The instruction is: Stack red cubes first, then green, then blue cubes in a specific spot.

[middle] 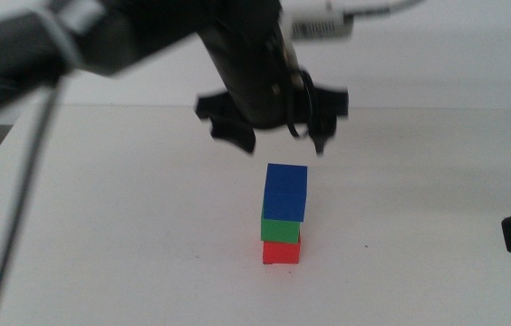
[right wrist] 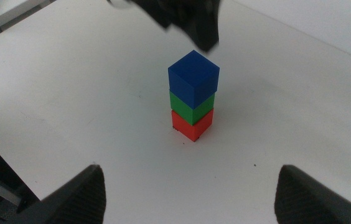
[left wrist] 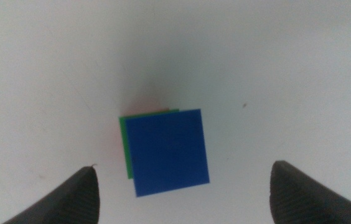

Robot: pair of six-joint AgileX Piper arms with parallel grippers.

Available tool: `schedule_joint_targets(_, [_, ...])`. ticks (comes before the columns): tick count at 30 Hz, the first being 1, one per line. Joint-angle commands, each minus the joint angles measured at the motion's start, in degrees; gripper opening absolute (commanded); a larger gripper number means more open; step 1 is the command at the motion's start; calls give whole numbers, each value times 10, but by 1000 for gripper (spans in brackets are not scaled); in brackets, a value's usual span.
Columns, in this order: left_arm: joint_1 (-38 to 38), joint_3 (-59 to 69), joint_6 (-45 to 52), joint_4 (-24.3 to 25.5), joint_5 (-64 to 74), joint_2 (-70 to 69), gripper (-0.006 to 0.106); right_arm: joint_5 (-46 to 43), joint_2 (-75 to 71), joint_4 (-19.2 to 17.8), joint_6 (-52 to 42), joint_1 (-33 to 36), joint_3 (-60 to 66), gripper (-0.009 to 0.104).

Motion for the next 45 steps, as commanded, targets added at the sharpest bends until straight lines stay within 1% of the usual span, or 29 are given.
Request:
schedule_joint_targets(1, [2, -5, -10, 22, -2, -47, 94, -2, -2, -4, -5, -5, 2, 81])
schedule_joint_targets(5, [2, 3, 0, 59, -2, -126, 94, -2, -2, -4, -5, -5, 2, 81])
schedule_joint_targets(8, [2, 28, 33, 107, -2, -209, 94, -2, -2, -4, -5, -5, 2, 81])
schedule_joint_targets(13, [2, 108, 50, 188, -2, -356, 94, -2, -2, -4, -5, -5, 2, 81])
schedule_joint_targets(17, [2, 203, 45, 246, -2, -488, 94, -2, -2, -4, -5, -5, 2, 81])
schedule_joint_targets(20, [2, 281, 45, 270, -2, -595, 94, -2, -2, -4, -5, -5, 2, 81])
schedule_joint_targets(22, [8, 337, 47, 291, -49, -661, 94, -2, -2, -4, -5, -5, 2, 81])
schedule_joint_targets(25, [52, 428, 50, 295, -150, -757, 94, -2, -2, -4, -5, -5, 2, 81])
schedule_joint_targets(27, [88, 482, 51, 305, -182, -809, 94, -2, -2, -4, -5, -5, 2, 81])
schedule_joint_targets(29, [121, 521, 51, 295, -194, -850, 94, -2, -2, -5, -5, -5, 2, 81])
schedule_joint_targets(32, [170, 555, 75, 249, -199, -885, 94, -2, -2, -5, -5, -5, 2, 81])
schedule_joint_targets(37, [260, 562, 164, 132, -195, -900, 94, -2, -2, -5, -5, -5, 2, 81])
schedule_joint_targets(41, [312, 562, 171, 55, -192, -899, 94, -2, -2, -5, -5, -5, 2, 81])
schedule_joint_targets(43, [330, 562, 171, 34, -192, -899, 94, -2, -2, -5, -5, -5, 2, 81])
schedule_joint_targets(45, [342, 562, 171, 31, -192, -899, 94, -2, -2, -5, -5, -5, 2, 81])
